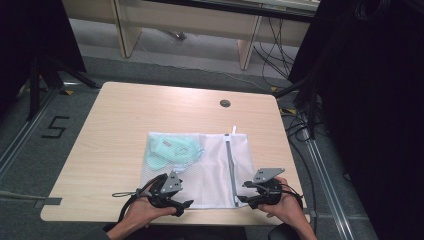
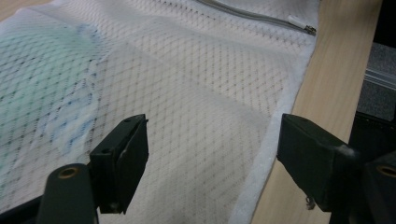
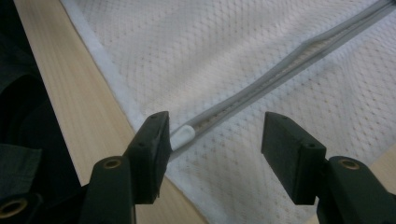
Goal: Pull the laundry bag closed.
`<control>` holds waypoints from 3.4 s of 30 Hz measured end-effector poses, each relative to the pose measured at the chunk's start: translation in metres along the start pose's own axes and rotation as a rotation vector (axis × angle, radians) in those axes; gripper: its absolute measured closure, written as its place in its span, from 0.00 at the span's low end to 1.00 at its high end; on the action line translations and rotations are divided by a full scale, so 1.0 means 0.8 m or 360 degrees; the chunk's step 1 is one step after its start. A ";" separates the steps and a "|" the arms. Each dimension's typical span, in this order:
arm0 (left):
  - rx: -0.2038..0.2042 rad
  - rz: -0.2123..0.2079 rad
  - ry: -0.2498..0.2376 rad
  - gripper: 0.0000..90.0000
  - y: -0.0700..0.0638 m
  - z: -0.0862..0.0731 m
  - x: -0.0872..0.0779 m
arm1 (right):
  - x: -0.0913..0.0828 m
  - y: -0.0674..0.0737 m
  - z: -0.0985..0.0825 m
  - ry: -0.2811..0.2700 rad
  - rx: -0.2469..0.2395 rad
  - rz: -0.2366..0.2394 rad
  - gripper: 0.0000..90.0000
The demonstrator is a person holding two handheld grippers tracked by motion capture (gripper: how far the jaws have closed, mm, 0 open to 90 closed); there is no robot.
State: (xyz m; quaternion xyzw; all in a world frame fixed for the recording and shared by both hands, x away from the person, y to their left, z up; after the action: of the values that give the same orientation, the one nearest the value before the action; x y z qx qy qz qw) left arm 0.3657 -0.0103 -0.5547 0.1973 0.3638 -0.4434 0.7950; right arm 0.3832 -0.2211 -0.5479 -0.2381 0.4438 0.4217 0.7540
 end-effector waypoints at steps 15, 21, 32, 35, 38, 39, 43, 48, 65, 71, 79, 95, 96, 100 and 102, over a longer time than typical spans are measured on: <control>0.0031 -0.0066 0.0005 0.28 -0.019 0.009 0.015 | 0.022 0.022 0.003 0.0129 -0.0242 0.0137 0.53; 0.0044 -0.0079 0.0000 0.28 -0.025 0.011 0.019 | 0.031 0.024 0.001 0.0186 -0.0278 0.0180 0.56; 0.0060 -0.0090 0.0011 0.27 -0.026 0.010 0.018 | 0.031 0.029 0.000 0.0232 -0.0358 0.0194 0.64; 0.0059 -0.0085 0.0015 0.27 -0.026 0.010 0.016 | 0.029 0.031 -0.003 0.0243 -0.0360 0.0204 0.70; 0.0063 -0.0084 0.0014 0.27 -0.026 0.010 0.016 | 0.027 0.032 -0.002 0.0239 -0.0377 0.0202 0.73; 0.0063 -0.0084 0.0014 0.27 -0.026 0.010 0.016 | 0.027 0.032 -0.002 0.0239 -0.0377 0.0202 0.73; 0.0066 -0.0081 0.0018 0.26 -0.025 0.009 0.016 | 0.026 0.033 -0.003 0.0242 -0.0416 0.0209 0.77; 0.0064 -0.0071 0.0017 0.26 -0.023 0.010 0.016 | 0.023 0.034 -0.004 0.0246 -0.0426 0.0215 0.85; 0.0104 -0.0064 0.0014 0.29 -0.028 0.012 0.017 | 0.016 0.034 0.002 0.0232 -0.0331 0.0184 0.96; 0.0144 -0.0099 -0.0017 0.31 -0.042 0.019 0.025 | 0.014 0.033 0.006 0.0209 -0.0283 0.0183 0.96; 0.0101 -0.0170 -0.0066 0.35 -0.056 0.035 0.040 | 0.010 0.027 0.010 0.0162 -0.0258 0.0164 0.96; 0.0173 -0.0172 -0.0104 0.49 -0.073 0.067 0.073 | 0.002 0.021 0.016 0.0097 -0.0091 0.0167 0.96; 0.0169 -0.0184 -0.0101 0.50 -0.076 0.068 0.076 | 0.002 0.022 0.017 0.0079 -0.0075 0.0165 0.96; 0.0186 -0.0174 -0.0070 0.52 -0.080 0.074 0.089 | 0.000 0.018 0.018 0.0065 -0.0047 0.0167 0.96; 0.0183 -0.0155 -0.0048 0.56 -0.079 0.073 0.092 | 0.000 0.019 0.018 0.0063 -0.0042 0.0170 0.96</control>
State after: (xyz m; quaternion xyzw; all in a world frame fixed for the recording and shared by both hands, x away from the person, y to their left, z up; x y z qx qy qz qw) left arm 0.3606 -0.1223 -0.5710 0.2181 0.3347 -0.5047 0.7653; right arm 0.3771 -0.2023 -0.5410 -0.2322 0.4652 0.4624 0.7182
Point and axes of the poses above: each handheld gripper's, and its own axes: x roughly forward along the jaws, z roughly out of its top, y roughly to its left, the point moved 10 cm from there along x, roughly forward along the jaws, and after that the axes turned 10 degrees about y, right-handed, at the moved point
